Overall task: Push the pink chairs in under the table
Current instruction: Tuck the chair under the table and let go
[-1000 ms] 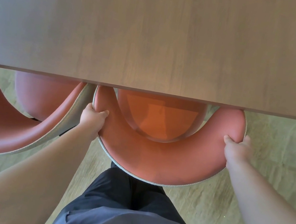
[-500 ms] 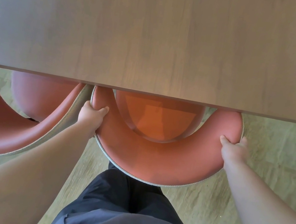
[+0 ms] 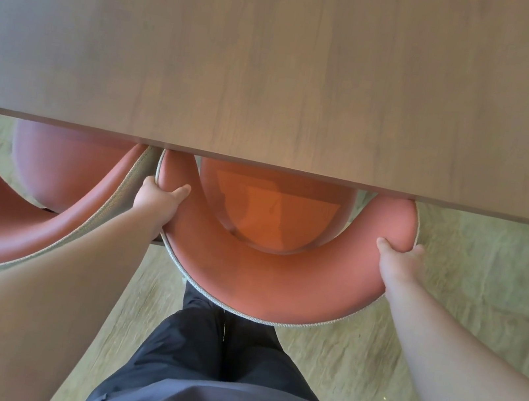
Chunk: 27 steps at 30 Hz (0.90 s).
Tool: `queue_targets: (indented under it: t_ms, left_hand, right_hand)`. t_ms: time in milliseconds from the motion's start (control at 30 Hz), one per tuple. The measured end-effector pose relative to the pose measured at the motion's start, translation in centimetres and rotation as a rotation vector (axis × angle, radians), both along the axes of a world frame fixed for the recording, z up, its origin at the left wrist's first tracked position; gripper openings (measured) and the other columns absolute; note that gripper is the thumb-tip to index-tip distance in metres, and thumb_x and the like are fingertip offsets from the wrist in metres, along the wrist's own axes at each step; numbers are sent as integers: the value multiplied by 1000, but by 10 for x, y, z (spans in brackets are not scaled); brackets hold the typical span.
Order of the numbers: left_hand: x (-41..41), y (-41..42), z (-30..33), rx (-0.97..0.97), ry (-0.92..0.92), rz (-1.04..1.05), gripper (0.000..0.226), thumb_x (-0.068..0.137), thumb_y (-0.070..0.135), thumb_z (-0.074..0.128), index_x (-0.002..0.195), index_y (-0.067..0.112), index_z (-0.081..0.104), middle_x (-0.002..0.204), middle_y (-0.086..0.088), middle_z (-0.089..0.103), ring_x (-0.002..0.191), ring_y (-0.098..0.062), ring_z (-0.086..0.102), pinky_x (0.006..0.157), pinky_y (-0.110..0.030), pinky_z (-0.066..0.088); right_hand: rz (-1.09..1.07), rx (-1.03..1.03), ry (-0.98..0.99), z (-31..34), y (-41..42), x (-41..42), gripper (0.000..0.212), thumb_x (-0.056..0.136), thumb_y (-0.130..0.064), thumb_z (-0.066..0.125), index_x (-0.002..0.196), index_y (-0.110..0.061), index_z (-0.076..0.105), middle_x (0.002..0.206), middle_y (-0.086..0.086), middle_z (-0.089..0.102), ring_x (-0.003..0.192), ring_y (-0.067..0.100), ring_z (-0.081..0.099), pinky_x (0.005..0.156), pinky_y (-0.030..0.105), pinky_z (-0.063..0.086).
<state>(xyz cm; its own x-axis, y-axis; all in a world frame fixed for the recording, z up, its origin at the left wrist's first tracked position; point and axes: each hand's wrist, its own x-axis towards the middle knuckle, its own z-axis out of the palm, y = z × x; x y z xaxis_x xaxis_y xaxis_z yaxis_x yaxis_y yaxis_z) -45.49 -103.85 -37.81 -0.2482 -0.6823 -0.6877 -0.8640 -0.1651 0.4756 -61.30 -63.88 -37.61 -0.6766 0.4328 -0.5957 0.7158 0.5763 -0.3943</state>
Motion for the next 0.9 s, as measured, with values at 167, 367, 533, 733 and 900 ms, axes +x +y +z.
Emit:
queue_targets:
  t_ms: [167,367,533,733,900]
  left_hand:
    - [10,6,21,9,31,-18,32,90,20,65,119,7,62,100,-7,67,86,-30,65,73,-40,58]
    - [42,9,67,153,178,100,45,92,7,55,135,16,62,121,-9,70,109,-28,69,95,-48,58]
    - [81,28,105,173,327,82,18,95,7,63,109,17,69,114,-13,74,107,-29,72,90,-44,60]
    - [134,65,156,126,456,16,17,97,9,64,113,13,68,107,-9,77,99,-25,75,87,-43,61]
    - [177,99,200,55,543,-88,18,99,9,57,109,18,70,96,0,80,93,-18,77,78,-37,62]
  right_hand:
    - [-36,-74,-32,14,-2,6,70,89,-24,60,153,-15,33,137,11,58,103,35,58,91,44,46]
    - [-34,-116,55,44,-12,30,68,89,-19,53,155,-22,35,138,5,58,99,29,56,85,38,43]
    - [-6,-207,123,72,-10,72,59,94,-16,50,151,-26,43,148,-1,53,108,24,57,88,36,43]
    - [-182,-609,197,115,-4,146,32,98,-6,55,129,-15,57,117,8,68,109,20,68,88,36,57]
    - [-177,-712,288,161,11,207,24,94,-3,56,108,-21,63,98,2,75,94,17,73,76,31,59]
